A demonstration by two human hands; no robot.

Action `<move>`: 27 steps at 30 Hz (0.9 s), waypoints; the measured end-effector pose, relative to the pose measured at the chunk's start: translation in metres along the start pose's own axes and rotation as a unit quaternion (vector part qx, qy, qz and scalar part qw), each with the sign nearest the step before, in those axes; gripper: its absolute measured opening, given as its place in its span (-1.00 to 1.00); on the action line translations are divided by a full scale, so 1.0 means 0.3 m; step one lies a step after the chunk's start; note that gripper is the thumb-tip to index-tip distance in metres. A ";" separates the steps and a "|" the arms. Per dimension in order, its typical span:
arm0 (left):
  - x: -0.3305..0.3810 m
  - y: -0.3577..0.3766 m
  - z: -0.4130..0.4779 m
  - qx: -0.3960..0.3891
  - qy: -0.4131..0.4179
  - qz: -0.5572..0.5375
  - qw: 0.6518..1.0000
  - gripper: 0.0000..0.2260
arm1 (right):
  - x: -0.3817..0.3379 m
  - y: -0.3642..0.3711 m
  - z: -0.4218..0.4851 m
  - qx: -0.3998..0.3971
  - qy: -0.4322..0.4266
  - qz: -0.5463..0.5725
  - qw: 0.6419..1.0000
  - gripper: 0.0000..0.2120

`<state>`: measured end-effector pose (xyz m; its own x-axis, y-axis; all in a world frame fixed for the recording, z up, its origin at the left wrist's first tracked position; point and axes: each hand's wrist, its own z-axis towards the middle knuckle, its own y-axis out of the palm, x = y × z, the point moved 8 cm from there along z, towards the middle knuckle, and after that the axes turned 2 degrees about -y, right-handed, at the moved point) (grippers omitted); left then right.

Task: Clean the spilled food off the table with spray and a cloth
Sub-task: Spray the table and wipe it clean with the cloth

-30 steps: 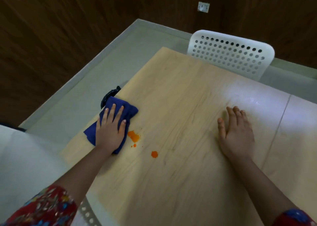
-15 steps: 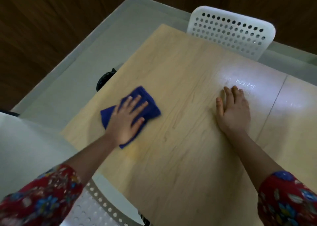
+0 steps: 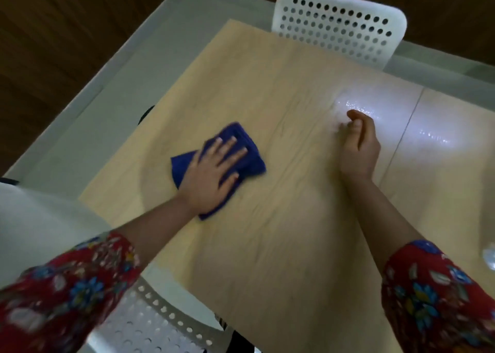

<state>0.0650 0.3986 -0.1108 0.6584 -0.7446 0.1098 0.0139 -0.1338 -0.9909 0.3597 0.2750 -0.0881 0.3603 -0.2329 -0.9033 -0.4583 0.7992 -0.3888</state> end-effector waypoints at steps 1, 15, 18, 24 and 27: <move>-0.034 -0.013 0.060 0.016 -0.072 -0.004 0.997 -0.50 | 0.005 -0.001 -0.002 0.016 0.001 0.031 0.999 -0.66; 0.409 0.013 0.169 0.015 -0.035 -0.038 0.999 -0.51 | 0.134 -0.412 -0.346 0.201 0.050 0.044 0.977 -0.67; 0.528 0.000 0.279 0.007 -0.104 -0.065 0.992 -0.50 | 0.132 -0.420 -0.329 0.265 0.053 0.081 0.959 -0.66; 0.857 0.071 -0.114 -0.026 0.112 -0.060 0.992 -0.49 | 0.153 -0.424 -0.338 0.213 0.033 0.121 0.969 -0.65; 0.676 0.071 -0.302 -0.024 0.100 -0.068 0.992 -0.50 | 0.148 -0.401 -0.325 0.172 0.040 0.043 0.983 -0.63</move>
<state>0.1306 0.1853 -0.1027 0.4901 -0.8318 0.2607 0.0531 -0.2701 -0.9614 0.3516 0.1146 -0.0991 0.2611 -0.1882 -0.9468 -0.1778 0.9547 -0.2388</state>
